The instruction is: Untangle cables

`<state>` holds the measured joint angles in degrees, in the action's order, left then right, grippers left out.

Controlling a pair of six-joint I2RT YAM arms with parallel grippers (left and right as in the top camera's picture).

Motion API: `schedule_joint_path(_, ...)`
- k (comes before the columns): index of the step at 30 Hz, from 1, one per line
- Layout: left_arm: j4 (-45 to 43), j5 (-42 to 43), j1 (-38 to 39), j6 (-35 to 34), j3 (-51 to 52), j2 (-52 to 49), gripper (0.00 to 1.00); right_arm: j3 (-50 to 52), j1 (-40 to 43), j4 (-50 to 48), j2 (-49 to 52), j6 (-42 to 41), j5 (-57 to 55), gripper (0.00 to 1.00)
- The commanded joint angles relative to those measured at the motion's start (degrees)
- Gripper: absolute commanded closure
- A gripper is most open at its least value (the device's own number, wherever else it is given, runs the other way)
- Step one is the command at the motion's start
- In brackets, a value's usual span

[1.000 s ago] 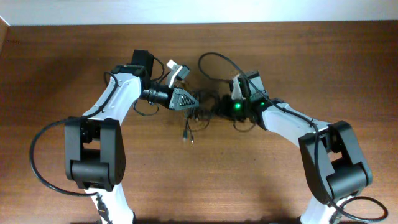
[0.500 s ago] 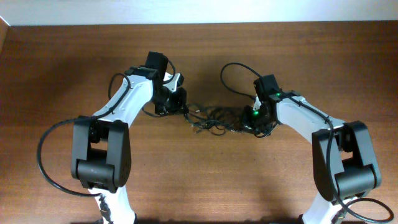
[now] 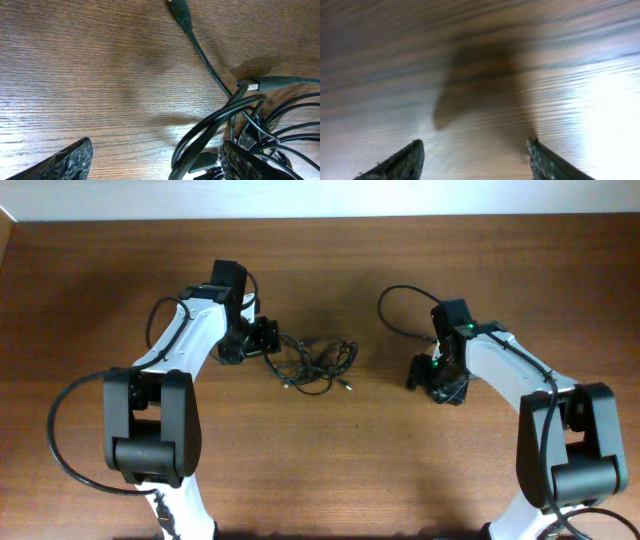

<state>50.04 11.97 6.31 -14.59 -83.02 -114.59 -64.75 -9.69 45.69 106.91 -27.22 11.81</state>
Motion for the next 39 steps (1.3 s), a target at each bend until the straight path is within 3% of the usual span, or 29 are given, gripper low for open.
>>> schedule_joint_path(1,-0.4,1.4,0.0,0.1,-0.5,1.7,0.2,-5.2,-0.5,5.3,0.7,6.0,18.7,0.38)
schedule_joint_path(5,-1.1,3.3,0.1,0.1,-0.5,1.7,0.44,-10.4,-2.7,5.9,-1.6,6.0,19.8,0.36)
schedule_joint_path(8,-1.8,3.3,1.5,0.1,-0.5,1.7,0.43,-10.6,-4.3,5.2,-1.6,6.1,24.1,0.29)
schedule_joint_path(12,-2.7,3.3,3.0,0.1,-0.5,1.7,0.44,-10.6,-4.8,0.8,-1.6,6.0,27.5,0.29)
schedule_joint_path(18,-2.9,3.3,3.7,0.1,-0.5,1.7,0.73,-10.6,-8.3,-4.0,-1.6,6.0,26.4,0.29)
schedule_joint_path(19,-2.9,3.3,3.7,0.1,-0.5,1.7,0.85,-10.6,-9.1,-4.5,-1.6,5.8,24.5,0.29)
schedule_joint_path(22,-2.9,3.3,3.7,0.1,-0.5,1.7,1.0,-10.6,-10.1,-4.9,-1.6,5.8,23.0,0.34)
schedule_joint_path(25,-2.9,3.3,3.7,0.3,-0.5,1.7,1.0,-10.6,-10.9,-5.5,-1.6,5.1,20.3,0.4)
schedule_joint_path(33,-2.9,3.3,3.7,0.5,-0.5,1.7,1.0,-10.5,-11.0,-8.0,-1.4,-1.9,10.8,0.4)
schedule_joint_path(39,-2.8,3.3,3.7,0.5,-0.5,1.7,1.0,-10.5,-11.0,-9.5,-0.8,-2.2,9.9,0.4)
